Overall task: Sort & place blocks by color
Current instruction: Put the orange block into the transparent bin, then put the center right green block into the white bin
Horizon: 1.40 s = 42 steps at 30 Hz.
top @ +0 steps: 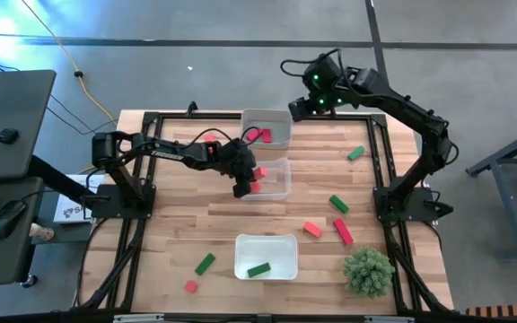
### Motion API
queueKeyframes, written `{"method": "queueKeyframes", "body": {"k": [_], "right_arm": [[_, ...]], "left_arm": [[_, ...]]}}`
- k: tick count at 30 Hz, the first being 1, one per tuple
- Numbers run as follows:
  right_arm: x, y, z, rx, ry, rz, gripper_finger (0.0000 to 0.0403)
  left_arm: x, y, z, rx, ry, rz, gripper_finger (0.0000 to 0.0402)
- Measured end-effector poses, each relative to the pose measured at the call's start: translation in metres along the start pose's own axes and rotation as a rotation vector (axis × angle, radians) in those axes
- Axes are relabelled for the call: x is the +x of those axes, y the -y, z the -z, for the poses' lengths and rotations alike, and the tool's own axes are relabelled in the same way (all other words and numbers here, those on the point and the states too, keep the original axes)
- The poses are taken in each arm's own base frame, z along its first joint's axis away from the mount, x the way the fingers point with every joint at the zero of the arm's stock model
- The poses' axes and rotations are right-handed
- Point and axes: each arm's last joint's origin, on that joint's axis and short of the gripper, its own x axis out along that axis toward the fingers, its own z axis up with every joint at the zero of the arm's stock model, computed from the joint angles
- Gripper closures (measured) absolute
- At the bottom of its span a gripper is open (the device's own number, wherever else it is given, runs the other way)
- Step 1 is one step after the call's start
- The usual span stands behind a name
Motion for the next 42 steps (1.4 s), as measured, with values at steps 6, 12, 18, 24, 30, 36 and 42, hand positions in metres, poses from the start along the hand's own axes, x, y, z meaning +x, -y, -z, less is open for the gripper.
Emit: {"method": "queueKeyframes", "body": {"k": [6,12,18,24,30,36,42], "right_arm": [[-0.001,-0.01,0.014,-0.017,-0.084,0.015,0.0237],[-0.004,-0.016,0.032,-0.044,-0.159,0.123,0.0237],[-0.007,-0.026,0.048,-0.062,-0.218,0.164,0.0237],[-0.006,-0.039,0.066,-0.092,-0.267,0.185,0.0237],[0.01,-0.045,0.093,-0.127,-0.367,0.238,0.0237],[0.029,-0.046,0.119,-0.16,-0.463,0.277,0.0237],[0.047,-0.045,0.145,-0.193,-0.575,0.277,0.0237]], "left_arm": [[0.0,-0.001,0.0,0.0,0.0,-0.019,0.025],[0.0,-0.001,0.0,0.044,-0.001,-0.02,0.0232],[-0.002,-0.002,-0.001,0.042,0.008,-0.034,0.0217],[-0.012,-0.007,-0.008,0.034,0.053,-0.051,0.0217],[-0.03,-0.011,-0.015,0.026,0.108,-0.065,0.0217],[-0.053,-0.009,-0.023,0.087,0.169,-0.075,0.0217],[-0.075,-0.006,-0.029,0.107,0.231,-0.084,0.0217]]}}
